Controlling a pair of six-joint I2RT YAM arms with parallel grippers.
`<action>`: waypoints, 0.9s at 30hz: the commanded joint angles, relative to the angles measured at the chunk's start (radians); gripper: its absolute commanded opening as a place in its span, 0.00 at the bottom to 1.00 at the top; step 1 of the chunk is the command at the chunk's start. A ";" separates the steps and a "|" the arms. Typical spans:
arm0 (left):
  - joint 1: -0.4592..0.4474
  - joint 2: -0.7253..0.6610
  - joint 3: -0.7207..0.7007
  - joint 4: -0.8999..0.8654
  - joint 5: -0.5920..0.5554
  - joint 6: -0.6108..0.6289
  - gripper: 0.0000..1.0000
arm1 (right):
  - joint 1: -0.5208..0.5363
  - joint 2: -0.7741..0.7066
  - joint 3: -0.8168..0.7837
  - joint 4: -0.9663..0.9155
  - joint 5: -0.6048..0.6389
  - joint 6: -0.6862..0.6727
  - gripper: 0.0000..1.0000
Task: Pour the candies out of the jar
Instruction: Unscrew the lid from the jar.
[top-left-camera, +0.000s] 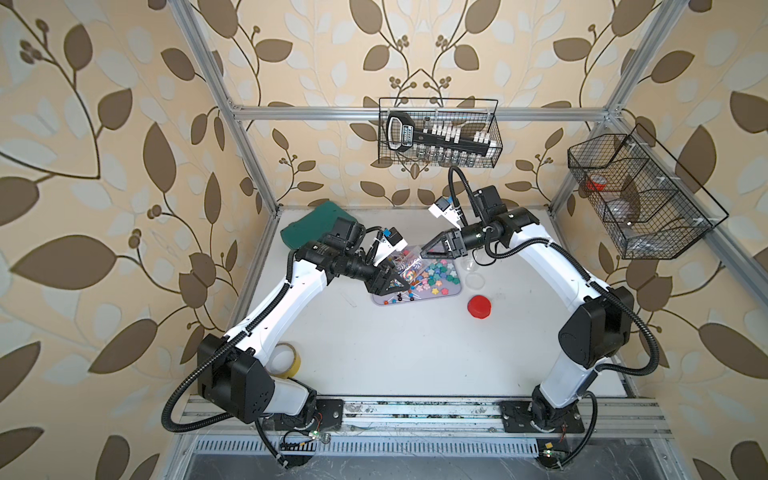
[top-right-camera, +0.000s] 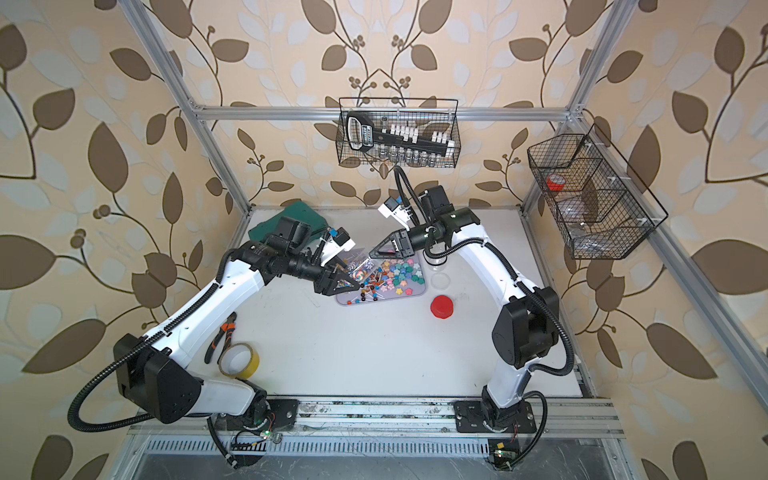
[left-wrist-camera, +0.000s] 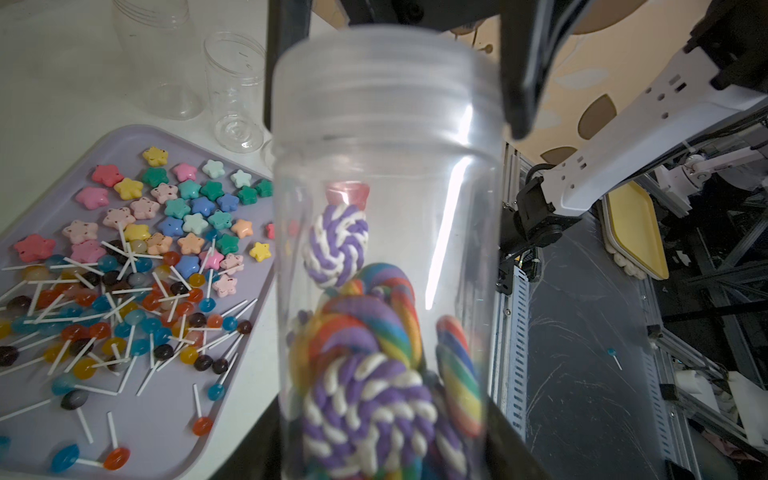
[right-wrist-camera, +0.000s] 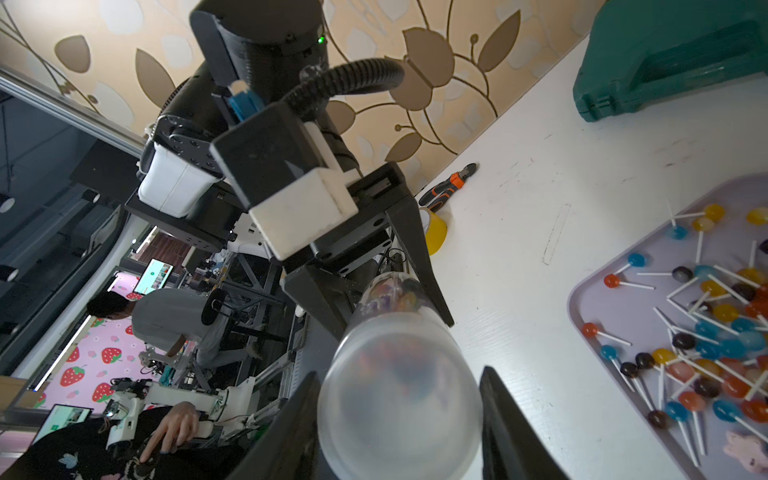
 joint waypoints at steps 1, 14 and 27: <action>-0.006 -0.003 0.049 0.156 0.092 -0.023 0.21 | 0.029 -0.043 -0.052 -0.038 -0.155 -0.190 0.35; -0.004 0.003 0.067 0.161 0.139 -0.034 0.21 | 0.029 -0.135 -0.138 -0.029 -0.166 -0.376 0.35; -0.005 -0.004 0.063 0.120 0.131 -0.006 0.22 | 0.009 -0.192 -0.164 0.150 -0.081 -0.171 0.58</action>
